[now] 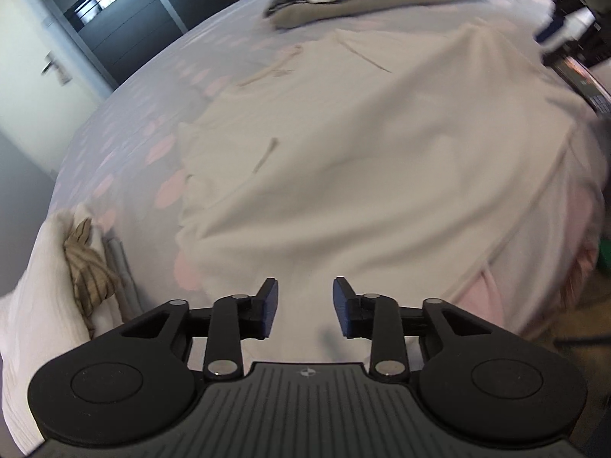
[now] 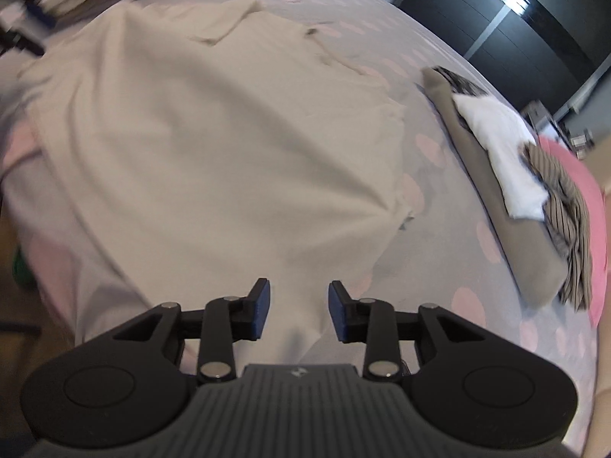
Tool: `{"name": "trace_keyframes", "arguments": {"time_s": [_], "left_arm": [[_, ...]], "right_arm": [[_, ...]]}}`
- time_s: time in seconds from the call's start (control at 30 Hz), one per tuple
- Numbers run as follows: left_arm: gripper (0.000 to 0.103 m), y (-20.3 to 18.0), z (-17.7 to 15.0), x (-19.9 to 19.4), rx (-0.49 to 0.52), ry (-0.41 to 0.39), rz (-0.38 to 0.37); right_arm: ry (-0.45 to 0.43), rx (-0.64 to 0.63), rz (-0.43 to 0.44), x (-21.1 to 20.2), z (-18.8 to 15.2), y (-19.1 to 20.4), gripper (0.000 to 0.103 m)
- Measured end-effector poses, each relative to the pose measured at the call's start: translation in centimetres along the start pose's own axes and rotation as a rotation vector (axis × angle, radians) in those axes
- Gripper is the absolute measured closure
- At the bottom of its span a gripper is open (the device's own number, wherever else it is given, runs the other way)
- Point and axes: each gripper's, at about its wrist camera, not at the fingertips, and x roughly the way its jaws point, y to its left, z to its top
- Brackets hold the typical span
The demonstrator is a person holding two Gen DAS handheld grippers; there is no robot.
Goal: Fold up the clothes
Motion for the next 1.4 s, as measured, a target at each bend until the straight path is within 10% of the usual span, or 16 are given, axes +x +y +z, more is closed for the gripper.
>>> {"name": "trace_keyframes", "arguments": {"time_s": [0.7,0.87,1.07,1.17,1.4], "left_arm": [[0.055,-7.6,-6.0,3.5,0.51,0.099,0.127],[0.059,-6.9,-5.6,3.8,0.473,0.072,0.142],[0.095,-7.5,-6.3,5.1,0.54,0.097,0.208],[0.102,-7.3,-6.0,4.8,0.522,0.093,0.207],[0.103,-3.8,-3.2,1.0,0.285,0.011,0.228]], "right_arm": [[0.044,-0.743,-0.197,2.4,-7.6,9.1,0.056],[-0.005,-0.875,-0.281,3.3,-8.8,10.2,0.058],[-0.024,-1.015,-0.324,3.5,-10.2,11.3,0.082],[-0.021,-0.977,-0.33,3.2,-9.7,11.0,0.099],[-0.087,-0.83,-0.394,-0.5,-6.1,8.2,0.101]]}}
